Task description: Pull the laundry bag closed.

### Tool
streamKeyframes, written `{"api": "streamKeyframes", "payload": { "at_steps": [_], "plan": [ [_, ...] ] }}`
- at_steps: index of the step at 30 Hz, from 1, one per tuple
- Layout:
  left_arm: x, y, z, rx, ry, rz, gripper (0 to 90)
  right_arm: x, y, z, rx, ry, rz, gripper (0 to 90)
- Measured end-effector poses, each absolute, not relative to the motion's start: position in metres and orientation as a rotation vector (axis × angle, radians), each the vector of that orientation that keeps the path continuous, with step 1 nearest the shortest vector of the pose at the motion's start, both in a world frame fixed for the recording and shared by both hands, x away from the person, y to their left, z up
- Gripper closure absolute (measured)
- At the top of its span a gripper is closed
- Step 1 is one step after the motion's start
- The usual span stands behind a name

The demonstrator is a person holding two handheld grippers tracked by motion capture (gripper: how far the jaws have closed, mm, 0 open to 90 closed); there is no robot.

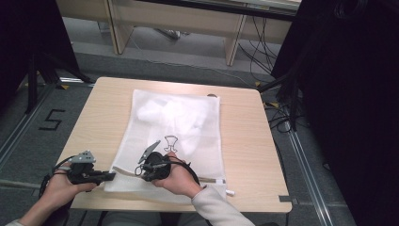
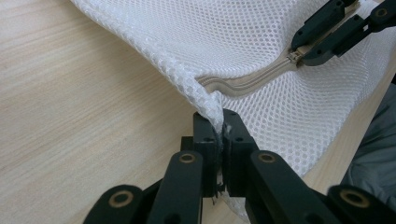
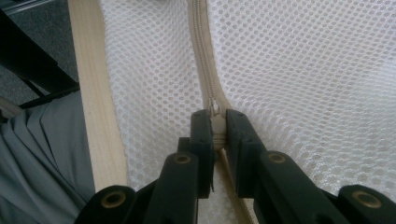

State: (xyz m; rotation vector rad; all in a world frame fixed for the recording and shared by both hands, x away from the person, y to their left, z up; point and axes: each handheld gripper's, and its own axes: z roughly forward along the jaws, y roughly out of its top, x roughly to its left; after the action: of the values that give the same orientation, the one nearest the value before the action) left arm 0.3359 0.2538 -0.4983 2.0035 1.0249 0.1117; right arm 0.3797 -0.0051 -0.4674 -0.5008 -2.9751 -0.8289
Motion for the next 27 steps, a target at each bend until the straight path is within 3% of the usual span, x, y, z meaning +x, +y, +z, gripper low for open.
{"api": "streamKeyframes", "payload": {
  "at_steps": [27],
  "plan": [
    [0.336,0.254,-0.4985,2.007,1.024,0.114,85.4,0.3808,-0.0129,-0.4649,-0.494,-2.99,-0.816,82.4]
  ]
}}
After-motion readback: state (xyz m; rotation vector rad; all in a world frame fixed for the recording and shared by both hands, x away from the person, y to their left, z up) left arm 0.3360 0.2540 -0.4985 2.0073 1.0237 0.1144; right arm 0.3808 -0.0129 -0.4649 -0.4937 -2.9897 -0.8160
